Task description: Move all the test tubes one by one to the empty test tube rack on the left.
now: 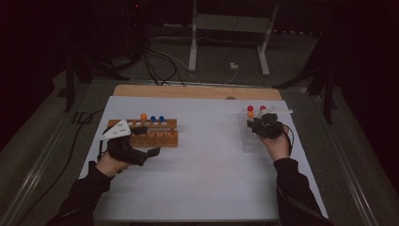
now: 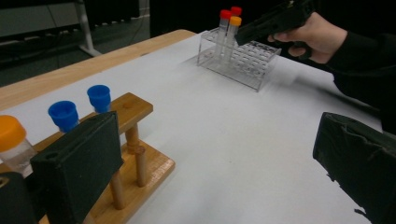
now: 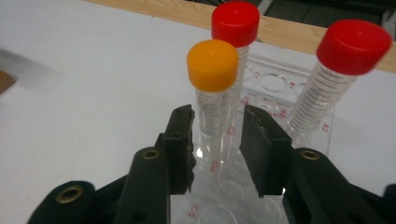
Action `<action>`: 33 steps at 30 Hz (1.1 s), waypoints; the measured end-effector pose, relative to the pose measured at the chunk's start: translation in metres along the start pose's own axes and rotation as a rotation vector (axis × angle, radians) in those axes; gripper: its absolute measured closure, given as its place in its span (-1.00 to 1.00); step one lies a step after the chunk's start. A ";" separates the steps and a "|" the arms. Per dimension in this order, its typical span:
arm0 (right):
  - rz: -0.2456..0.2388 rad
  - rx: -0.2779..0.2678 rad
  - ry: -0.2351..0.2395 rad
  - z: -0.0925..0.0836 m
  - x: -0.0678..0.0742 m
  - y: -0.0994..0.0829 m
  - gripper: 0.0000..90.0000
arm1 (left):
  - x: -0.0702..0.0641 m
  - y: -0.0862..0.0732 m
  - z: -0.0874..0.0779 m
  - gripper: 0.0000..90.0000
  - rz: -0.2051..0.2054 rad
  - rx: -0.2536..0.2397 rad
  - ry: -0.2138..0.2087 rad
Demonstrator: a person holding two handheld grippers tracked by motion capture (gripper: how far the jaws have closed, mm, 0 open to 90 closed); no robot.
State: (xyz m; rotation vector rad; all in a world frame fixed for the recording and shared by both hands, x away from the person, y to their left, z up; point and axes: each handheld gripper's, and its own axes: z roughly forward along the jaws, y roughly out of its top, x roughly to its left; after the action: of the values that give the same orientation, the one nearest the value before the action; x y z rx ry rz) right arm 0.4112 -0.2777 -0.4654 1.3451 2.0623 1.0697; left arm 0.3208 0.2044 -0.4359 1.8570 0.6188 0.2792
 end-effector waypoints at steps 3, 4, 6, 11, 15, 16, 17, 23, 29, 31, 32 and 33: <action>0.008 0.003 0.001 0.004 0.001 0.002 0.50 | 0.000 0.000 0.000 -0.95 0.002 0.002 0.000; 0.006 0.001 -0.005 0.005 0.001 0.002 0.54 | 0.000 0.000 0.000 -0.95 0.003 0.002 -0.001; 0.008 0.005 -0.004 0.007 0.002 0.004 0.59 | 0.000 0.000 0.000 -0.95 0.001 0.002 0.001; 0.001 0.008 -0.014 0.008 0.004 0.005 0.67 | 0.001 0.000 0.000 -0.95 -0.002 -0.002 -0.001; -0.012 0.009 -0.016 0.005 0.004 0.007 0.68 | 0.001 0.000 0.000 -0.95 -0.004 0.001 -0.002; -0.016 0.006 -0.020 0.004 0.005 0.008 0.68 | 0.001 0.000 0.000 -0.95 -0.005 0.000 -0.005; -0.014 0.002 -0.020 0.002 0.005 0.009 0.68 | 0.001 0.000 0.000 -0.95 -0.003 0.000 0.001; -0.031 -0.027 -0.027 -0.009 0.007 0.017 0.68 | 0.001 0.001 -0.001 -0.95 -0.004 0.000 -0.003; -0.039 -0.066 -0.028 -0.027 0.008 0.027 0.68 | 0.001 0.002 -0.002 -0.95 -0.001 0.002 -0.008; -0.043 -0.076 -0.029 -0.032 0.009 0.029 0.68 | 0.000 0.003 -0.002 -0.95 -0.001 0.001 -0.010; -0.047 -0.079 -0.029 -0.035 0.009 0.030 0.68 | 0.000 0.004 -0.002 -0.95 0.000 0.002 -0.011; -0.052 -0.084 -0.030 -0.037 0.010 0.031 0.68 | 0.000 0.004 -0.001 -0.95 0.000 0.004 -0.012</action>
State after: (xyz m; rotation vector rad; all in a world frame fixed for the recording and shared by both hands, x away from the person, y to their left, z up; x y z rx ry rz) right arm 0.3975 -0.2750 -0.4181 1.2519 1.9966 1.0942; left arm 0.3211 0.2044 -0.4315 1.8610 0.6113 0.2665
